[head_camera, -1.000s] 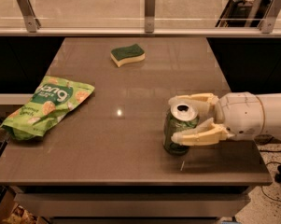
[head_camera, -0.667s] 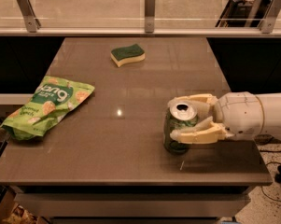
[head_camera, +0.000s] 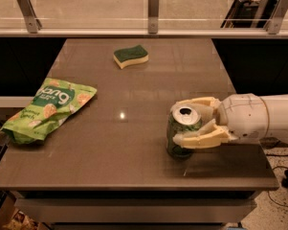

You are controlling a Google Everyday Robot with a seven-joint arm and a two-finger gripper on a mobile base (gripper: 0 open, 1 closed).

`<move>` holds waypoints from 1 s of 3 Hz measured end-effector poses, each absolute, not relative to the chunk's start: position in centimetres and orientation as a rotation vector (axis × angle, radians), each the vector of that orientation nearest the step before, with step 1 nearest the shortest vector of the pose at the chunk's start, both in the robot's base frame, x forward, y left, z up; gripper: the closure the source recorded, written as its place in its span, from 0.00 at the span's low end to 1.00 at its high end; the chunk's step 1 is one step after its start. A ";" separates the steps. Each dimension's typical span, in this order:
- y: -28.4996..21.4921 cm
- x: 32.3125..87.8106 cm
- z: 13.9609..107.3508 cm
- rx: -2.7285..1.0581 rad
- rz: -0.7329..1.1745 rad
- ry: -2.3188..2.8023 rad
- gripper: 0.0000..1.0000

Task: Move green can near sponge

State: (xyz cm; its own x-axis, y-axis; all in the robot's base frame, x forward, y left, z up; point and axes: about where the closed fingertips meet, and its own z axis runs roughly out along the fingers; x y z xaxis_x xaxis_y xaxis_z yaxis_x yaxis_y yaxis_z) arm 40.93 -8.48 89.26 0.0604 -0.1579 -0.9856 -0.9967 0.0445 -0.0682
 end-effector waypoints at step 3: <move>-6.7 45.9 93.5 -1.350 0.954 1.407 1.00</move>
Offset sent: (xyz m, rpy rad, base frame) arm 0.0570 0.0153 0.0444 -0.1239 0.0226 -0.0455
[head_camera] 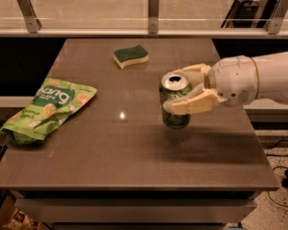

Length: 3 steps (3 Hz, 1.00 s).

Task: Move green can near sponge

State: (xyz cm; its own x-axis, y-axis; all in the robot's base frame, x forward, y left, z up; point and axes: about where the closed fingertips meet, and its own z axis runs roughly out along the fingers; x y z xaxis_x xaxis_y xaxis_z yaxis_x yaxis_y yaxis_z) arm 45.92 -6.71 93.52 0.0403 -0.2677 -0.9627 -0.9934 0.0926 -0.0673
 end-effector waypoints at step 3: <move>-7.1 53.4 98.4 -1.267 0.858 1.403 1.00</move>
Offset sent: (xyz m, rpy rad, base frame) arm 0.0809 -0.0091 0.0549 0.0143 -0.0643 -0.1219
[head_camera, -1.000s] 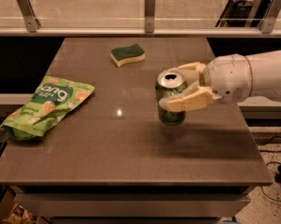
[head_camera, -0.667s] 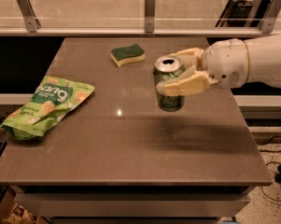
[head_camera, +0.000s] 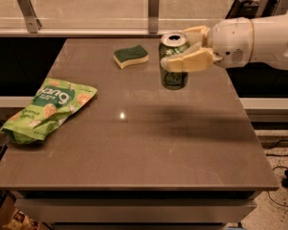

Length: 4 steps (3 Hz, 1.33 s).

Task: Move green can near sponge

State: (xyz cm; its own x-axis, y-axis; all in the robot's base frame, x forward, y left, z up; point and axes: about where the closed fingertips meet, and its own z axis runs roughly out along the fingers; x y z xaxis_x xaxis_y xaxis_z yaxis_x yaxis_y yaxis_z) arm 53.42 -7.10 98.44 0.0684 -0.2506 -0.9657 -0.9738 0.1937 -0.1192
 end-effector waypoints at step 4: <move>-7.8 65.1 99.4 -1.172 0.741 1.408 1.00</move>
Offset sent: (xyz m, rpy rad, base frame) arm 0.0946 -0.0060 0.0250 0.0568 -0.0711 -0.0928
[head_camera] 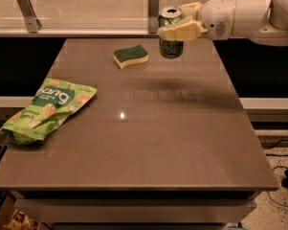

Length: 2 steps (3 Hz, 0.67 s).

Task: Move green can near sponge

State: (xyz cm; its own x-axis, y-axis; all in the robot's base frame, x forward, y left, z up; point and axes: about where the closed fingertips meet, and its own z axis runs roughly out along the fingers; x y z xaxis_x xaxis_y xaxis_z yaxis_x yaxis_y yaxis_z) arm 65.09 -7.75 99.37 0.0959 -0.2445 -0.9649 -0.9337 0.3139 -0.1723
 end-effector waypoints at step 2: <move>-8.8 68.9 95.7 -1.109 0.738 1.464 1.00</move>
Offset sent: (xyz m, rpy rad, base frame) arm 0.0595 -0.0248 -0.0631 0.0256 0.0763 -0.0959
